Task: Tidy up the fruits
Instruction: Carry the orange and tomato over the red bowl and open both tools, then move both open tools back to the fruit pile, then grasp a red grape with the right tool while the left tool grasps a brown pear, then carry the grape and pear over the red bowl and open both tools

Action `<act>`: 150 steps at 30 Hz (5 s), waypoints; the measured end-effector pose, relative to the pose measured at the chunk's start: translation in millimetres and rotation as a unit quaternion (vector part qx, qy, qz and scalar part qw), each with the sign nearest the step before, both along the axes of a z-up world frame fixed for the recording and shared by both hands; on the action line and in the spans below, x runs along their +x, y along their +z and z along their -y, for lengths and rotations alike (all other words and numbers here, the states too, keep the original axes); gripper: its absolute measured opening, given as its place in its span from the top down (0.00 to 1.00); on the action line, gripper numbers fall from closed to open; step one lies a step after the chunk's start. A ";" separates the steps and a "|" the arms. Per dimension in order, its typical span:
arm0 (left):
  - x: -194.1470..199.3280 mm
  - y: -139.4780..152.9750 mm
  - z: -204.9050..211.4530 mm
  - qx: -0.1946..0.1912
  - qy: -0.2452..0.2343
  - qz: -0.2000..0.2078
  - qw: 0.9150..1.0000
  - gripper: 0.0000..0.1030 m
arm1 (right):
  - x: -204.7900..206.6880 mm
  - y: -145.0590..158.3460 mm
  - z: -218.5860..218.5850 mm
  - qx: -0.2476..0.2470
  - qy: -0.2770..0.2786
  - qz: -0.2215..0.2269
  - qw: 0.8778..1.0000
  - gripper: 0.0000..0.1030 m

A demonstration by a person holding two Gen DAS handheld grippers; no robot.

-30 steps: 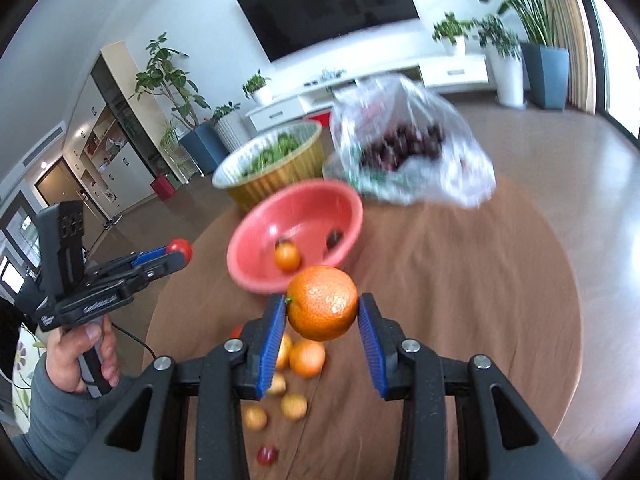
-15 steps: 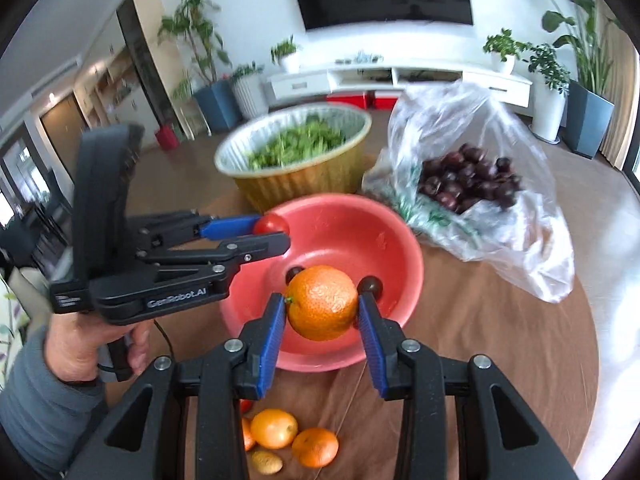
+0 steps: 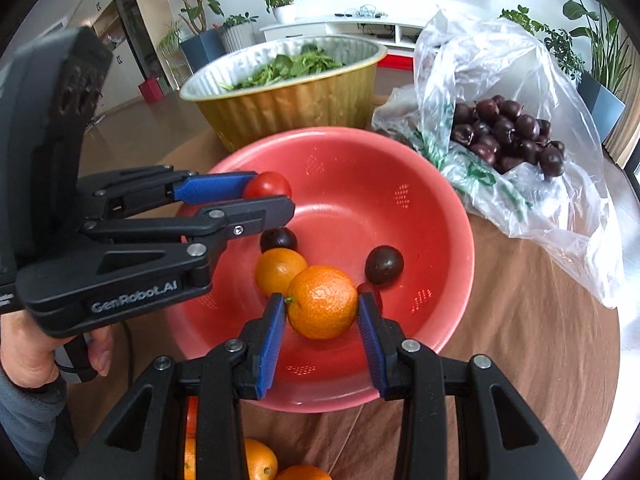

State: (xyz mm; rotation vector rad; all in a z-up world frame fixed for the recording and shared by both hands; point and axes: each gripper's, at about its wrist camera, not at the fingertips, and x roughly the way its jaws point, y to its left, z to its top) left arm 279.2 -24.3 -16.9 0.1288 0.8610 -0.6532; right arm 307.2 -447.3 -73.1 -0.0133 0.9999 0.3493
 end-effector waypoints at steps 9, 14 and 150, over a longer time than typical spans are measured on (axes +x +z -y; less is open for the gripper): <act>-0.7 -8.2 5.6 0.014 -0.004 -0.005 1.000 0.66 | 7.8 -3.1 -4.9 -0.018 0.003 0.001 1.000 0.61; -2.2 -11.2 7.6 0.021 -0.007 -0.006 1.000 0.51 | 9.8 -4.2 -9.0 -0.030 0.007 0.003 1.000 0.61; -260.6 -11.9 -5.8 0.017 -0.023 -0.020 0.999 0.75 | -217.4 -12.4 59.7 0.057 -0.087 0.017 0.994 0.78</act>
